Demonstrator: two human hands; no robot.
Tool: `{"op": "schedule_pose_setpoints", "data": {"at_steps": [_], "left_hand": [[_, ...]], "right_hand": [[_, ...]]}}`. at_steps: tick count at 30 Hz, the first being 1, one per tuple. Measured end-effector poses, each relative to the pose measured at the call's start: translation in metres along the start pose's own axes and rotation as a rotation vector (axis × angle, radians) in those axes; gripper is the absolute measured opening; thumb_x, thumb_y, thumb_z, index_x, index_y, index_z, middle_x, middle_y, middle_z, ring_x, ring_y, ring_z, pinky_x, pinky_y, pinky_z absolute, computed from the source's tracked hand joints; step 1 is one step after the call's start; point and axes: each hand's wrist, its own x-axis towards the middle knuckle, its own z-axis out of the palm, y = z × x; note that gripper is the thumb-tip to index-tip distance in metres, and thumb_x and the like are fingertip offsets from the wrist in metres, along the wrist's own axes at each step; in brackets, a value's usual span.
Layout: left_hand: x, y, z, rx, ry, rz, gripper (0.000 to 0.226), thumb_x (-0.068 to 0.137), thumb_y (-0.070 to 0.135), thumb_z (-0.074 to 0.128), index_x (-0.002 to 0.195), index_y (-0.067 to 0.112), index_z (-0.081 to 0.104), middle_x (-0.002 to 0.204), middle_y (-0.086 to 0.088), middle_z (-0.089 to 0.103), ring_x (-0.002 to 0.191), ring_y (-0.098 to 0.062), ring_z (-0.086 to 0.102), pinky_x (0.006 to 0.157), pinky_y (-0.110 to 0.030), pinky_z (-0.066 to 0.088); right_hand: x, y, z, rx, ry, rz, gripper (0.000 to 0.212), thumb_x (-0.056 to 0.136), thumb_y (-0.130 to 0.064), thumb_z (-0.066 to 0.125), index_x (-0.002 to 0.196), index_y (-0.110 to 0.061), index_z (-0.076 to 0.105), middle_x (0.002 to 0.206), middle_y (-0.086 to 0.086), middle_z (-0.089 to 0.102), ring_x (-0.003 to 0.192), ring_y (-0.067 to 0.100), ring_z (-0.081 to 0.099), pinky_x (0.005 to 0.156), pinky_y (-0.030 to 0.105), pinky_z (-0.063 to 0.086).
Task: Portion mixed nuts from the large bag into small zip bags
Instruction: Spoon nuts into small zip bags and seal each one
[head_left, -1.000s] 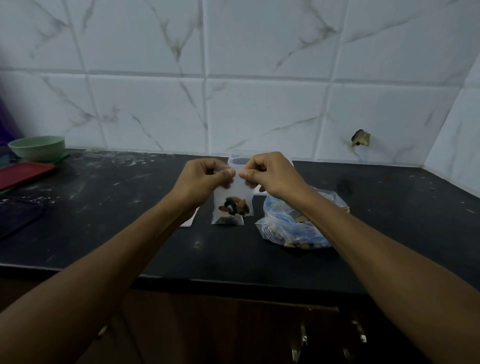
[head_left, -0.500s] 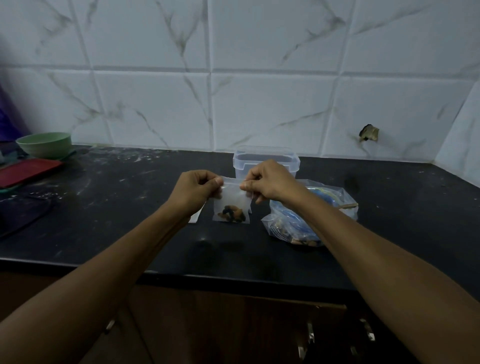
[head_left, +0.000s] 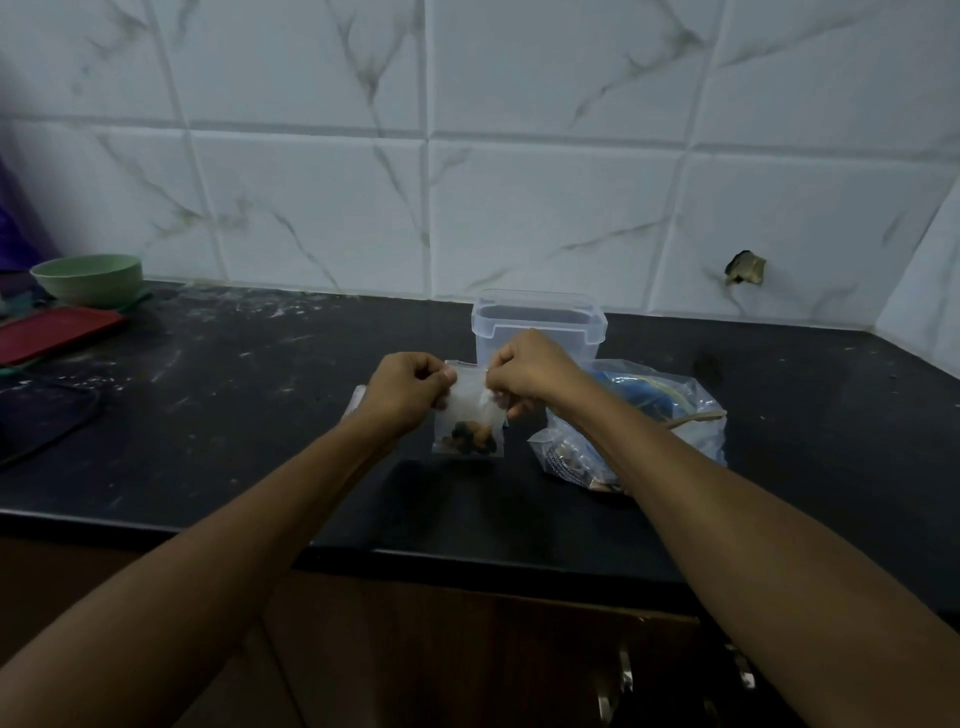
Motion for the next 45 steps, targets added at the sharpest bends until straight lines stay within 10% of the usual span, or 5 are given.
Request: {"op": "schedule_pose_setpoints", "data": {"at_steps": [12, 20, 26, 30, 45], "left_hand": [[0.008, -0.02, 0.014, 0.167, 0.099, 0.003, 0.011, 0.091, 0.02, 0.067, 0.101, 0.015, 0.069, 0.087, -0.001, 0.07, 0.077, -0.011, 0.066, 0.074, -0.032, 0.058], [0.013, -0.027, -0.008, 0.345, 0.247, 0.053, 0.017, 0.095, 0.014, 0.058, 0.106, 0.012, 0.071, 0.096, 0.0, 0.071, 0.086, -0.016, 0.065, 0.08, -0.03, 0.053], [0.02, -0.057, -0.044, 0.786, 0.23, -0.161, 0.041, 0.089, 0.047, 0.061, 0.078, 0.008, 0.061, 0.091, -0.015, 0.068, 0.083, -0.032, 0.062, 0.072, -0.038, 0.052], [0.021, -0.059, -0.044, 0.942, 0.177, -0.26, 0.06, 0.079, 0.062, 0.066, 0.106, 0.009, 0.064, 0.117, -0.018, 0.061, 0.11, -0.037, 0.058, 0.092, -0.045, 0.048], [0.022, -0.067, -0.062, 0.51, 0.268, -0.29, 0.014, 0.09, 0.025, 0.066, 0.08, 0.015, 0.068, 0.091, -0.014, 0.069, 0.088, -0.032, 0.066, 0.082, -0.045, 0.056]], "right_hand": [[-0.03, 0.007, 0.033, -0.618, 0.417, -0.327, 0.022, 0.091, -0.016, 0.056, 0.113, -0.012, 0.054, 0.112, 0.01, 0.053, 0.096, 0.031, 0.058, 0.066, 0.033, 0.035], [-0.04, 0.023, 0.066, -0.733, 0.154, -0.431, 0.031, 0.092, -0.024, 0.061, 0.12, -0.01, 0.058, 0.118, 0.012, 0.054, 0.103, 0.028, 0.056, 0.069, 0.033, 0.04], [-0.039, 0.026, 0.065, -0.685, 0.176, -0.44, 0.024, 0.095, -0.026, 0.052, 0.113, -0.012, 0.06, 0.111, 0.01, 0.057, 0.097, 0.029, 0.059, 0.068, 0.035, 0.04], [-0.039, 0.025, 0.061, -0.676, 0.158, -0.433, 0.026, 0.095, -0.029, 0.05, 0.111, -0.011, 0.061, 0.108, 0.009, 0.058, 0.095, 0.029, 0.06, 0.067, 0.035, 0.04], [-0.043, 0.019, 0.044, -0.558, 0.204, -0.387, 0.022, 0.094, -0.027, 0.053, 0.101, -0.01, 0.065, 0.105, 0.009, 0.064, 0.09, 0.025, 0.062, 0.07, 0.031, 0.044]]}}
